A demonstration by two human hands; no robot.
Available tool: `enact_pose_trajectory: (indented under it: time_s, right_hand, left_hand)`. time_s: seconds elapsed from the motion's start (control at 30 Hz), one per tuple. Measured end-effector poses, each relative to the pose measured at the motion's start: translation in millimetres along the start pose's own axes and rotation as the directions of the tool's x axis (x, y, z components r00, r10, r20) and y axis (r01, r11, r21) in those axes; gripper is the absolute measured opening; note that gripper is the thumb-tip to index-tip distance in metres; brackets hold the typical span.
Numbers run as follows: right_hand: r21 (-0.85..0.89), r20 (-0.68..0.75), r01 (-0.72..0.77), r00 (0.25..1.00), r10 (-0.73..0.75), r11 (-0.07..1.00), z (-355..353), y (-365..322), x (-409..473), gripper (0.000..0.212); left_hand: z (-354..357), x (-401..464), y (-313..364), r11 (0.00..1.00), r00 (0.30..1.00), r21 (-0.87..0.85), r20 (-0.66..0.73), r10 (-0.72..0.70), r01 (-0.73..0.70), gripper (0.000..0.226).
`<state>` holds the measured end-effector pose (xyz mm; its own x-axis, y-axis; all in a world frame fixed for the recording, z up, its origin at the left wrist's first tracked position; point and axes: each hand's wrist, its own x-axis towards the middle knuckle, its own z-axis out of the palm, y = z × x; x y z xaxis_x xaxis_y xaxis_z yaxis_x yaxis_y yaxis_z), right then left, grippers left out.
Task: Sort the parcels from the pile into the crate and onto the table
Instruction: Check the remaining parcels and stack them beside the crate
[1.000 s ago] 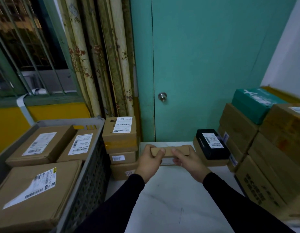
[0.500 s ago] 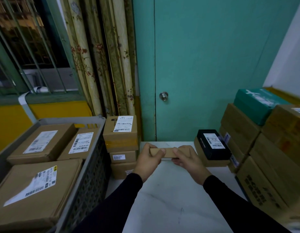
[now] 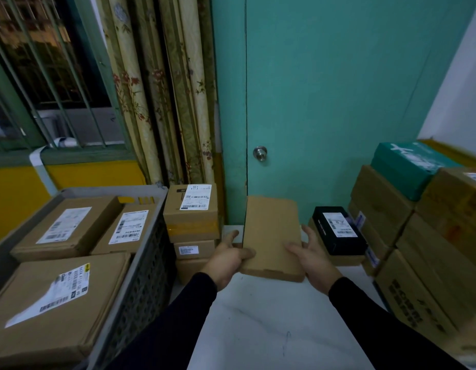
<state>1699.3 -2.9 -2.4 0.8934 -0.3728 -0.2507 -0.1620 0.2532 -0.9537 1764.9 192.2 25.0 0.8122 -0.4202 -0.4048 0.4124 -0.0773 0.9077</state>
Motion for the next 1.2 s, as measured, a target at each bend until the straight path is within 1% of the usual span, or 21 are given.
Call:
enact_pose_trajectory:
  time_s: [0.07, 0.13, 0.2, 0.3, 0.37, 0.47, 0.57, 0.67, 0.77, 0.9, 1.0, 1.07, 1.13, 1.2]
  right_hand:
    - [-0.012, 0.017, 0.001, 1.0, -0.001, 1.0, -0.4, -1.5, -1.2, 0.067]
    - [-0.017, 0.037, 0.002, 0.999, -0.002, 1.0, -0.6, -1.9, -1.6, 0.06]
    - [0.002, 0.056, 0.002, 0.998, -0.002, 1.0, 0.5, -1.5, -1.6, 0.059]
    - [0.017, 0.08, 0.016, 0.997, -0.017, 1.0, 4.0, -1.8, -2.5, 0.065]
    - [0.026, 0.08, 0.021, 0.997, -0.023, 0.999, 4.9, 0.1, -1.8, 0.067]
    - [0.022, 0.075, 0.042, 0.996, -0.044, 0.999, 3.8, 3.5, -1.3, 0.065]
    - [0.015, 0.058, 0.056, 0.997, -0.056, 0.998, 5.3, 6.3, -3.1, 0.057]
    - [0.035, 0.063, 0.047, 0.997, -0.049, 0.998, 4.5, 7.0, -3.1, 0.059]
    - [0.042, 0.08, 0.044, 0.996, -0.047, 0.998, 5.0, 4.1, -1.6, 0.062]
    - [0.012, 0.072, 0.07, 0.995, -0.071, 0.997, 8.1, 2.7, -2.0, 0.059]
    - [0.021, 0.084, 0.043, 0.995, -0.045, 0.999, 8.3, 3.3, -5.2, 0.056]
    - [0.011, 0.101, 0.023, 0.995, -0.024, 1.0, 6.7, 3.1, -6.1, 0.06]
    - [-0.022, 0.146, -0.003, 0.989, 0.006, 1.0, 5.0, 2.1, -7.2, 0.062]
    - [-0.045, 0.201, -0.035, 0.979, 0.044, 0.998, 5.2, 0.5, -9.4, 0.059]
  left_hand:
    - [0.7, -1.0, -0.6, 1.0, 0.997, 0.025, 0.077, -0.009, 0.007, 0.083]
    - [2.5, -3.1, -1.4, 1.0, 0.995, 0.026, 0.103, 0.002, -0.005, 0.072]
    - [5.1, -2.4, -3.3, 1.0, 0.997, 0.012, 0.077, 0.025, -0.026, 0.066]
    - [8.6, 3.3, -6.6, 0.987, 0.994, 0.12, 0.031, 0.102, -0.105, 0.074]
    - [9.6, 5.2, -7.2, 0.978, 0.991, 0.159, 0.021, 0.131, -0.132, 0.072]
    - [10.9, 6.3, -8.5, 0.969, 0.988, 0.193, 0.01, 0.154, -0.153, 0.066]
    - [13.6, 5.3, -10.2, 0.959, 0.981, 0.211, -0.003, 0.196, -0.191, 0.058]
    - [14.2, 2.7, -10.3, 0.958, 0.979, 0.206, 0.005, 0.204, -0.201, 0.052]
    - [13.0, 1.4, -8.8, 0.956, 0.978, 0.212, 0.006, 0.206, -0.203, 0.056]
    - [11.6, 2.0, -7.9, 0.95, 0.976, 0.227, 0.0, 0.219, -0.213, 0.053]
    - [9.8, 3.2, -8.9, 0.959, 0.98, 0.205, -0.001, 0.199, -0.195, 0.053]
    - [8.3, 1.9, -8.9, 0.97, 0.983, 0.165, -0.007, 0.185, -0.181, 0.049]
    - [7.1, 0.1, -6.4, 0.975, 0.978, 0.094, -0.028, 0.207, -0.204, 0.044]
    - [5.9, -0.9, -0.8, 0.969, 0.966, 0.032, -0.079, 0.247, -0.246, 0.038]
